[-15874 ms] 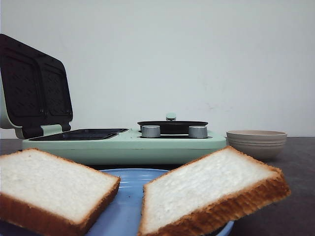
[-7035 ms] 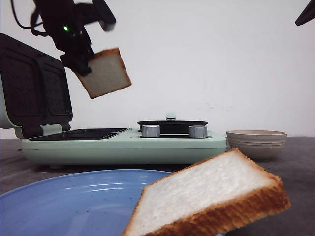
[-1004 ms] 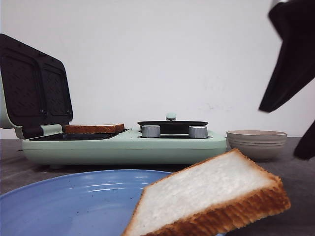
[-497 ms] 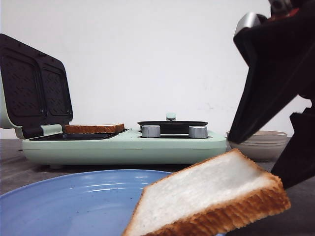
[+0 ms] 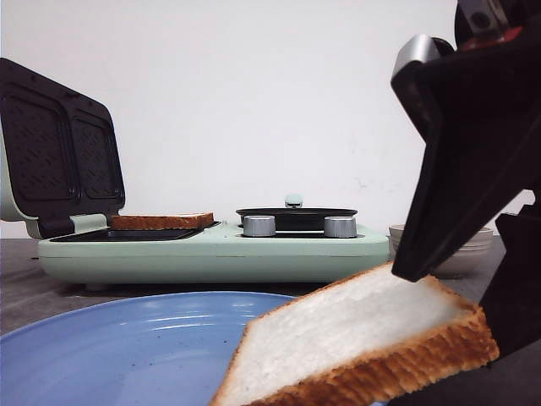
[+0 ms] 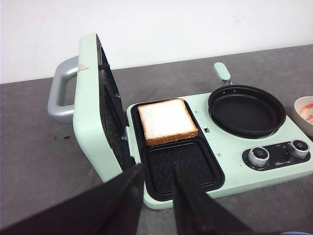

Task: Make breakfast with bread and shrimp
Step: 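Lower the right gripper and grasp the remaining bread slice on the plate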

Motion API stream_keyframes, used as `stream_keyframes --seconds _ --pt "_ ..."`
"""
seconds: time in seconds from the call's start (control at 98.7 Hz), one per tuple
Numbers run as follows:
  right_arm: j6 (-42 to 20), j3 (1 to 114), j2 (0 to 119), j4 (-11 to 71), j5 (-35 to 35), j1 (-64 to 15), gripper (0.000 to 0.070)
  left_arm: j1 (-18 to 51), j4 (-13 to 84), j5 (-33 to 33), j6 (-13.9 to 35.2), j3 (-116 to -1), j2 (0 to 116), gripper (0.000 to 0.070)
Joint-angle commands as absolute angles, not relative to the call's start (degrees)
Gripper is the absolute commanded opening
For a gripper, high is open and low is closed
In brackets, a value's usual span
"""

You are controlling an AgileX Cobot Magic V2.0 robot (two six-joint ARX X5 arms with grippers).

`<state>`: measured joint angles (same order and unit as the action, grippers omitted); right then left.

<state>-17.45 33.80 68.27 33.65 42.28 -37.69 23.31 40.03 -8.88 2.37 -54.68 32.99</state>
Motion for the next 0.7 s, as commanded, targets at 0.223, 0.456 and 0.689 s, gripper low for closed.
stream_keyframes --seconds 0.223,0.456,0.689 --pt "-17.43 33.95 68.9 32.6 42.41 -38.61 0.035 23.49 39.2 -8.97 2.61 -55.27 33.23 0.008" --pt "-17.39 33.89 69.54 32.75 42.15 -38.61 0.0336 23.49 39.2 -8.97 2.61 -55.27 33.23 0.008" --pt "-17.41 33.78 71.11 32.71 42.15 -39.31 0.0335 23.49 39.35 -8.97 2.61 -55.27 33.23 0.008"
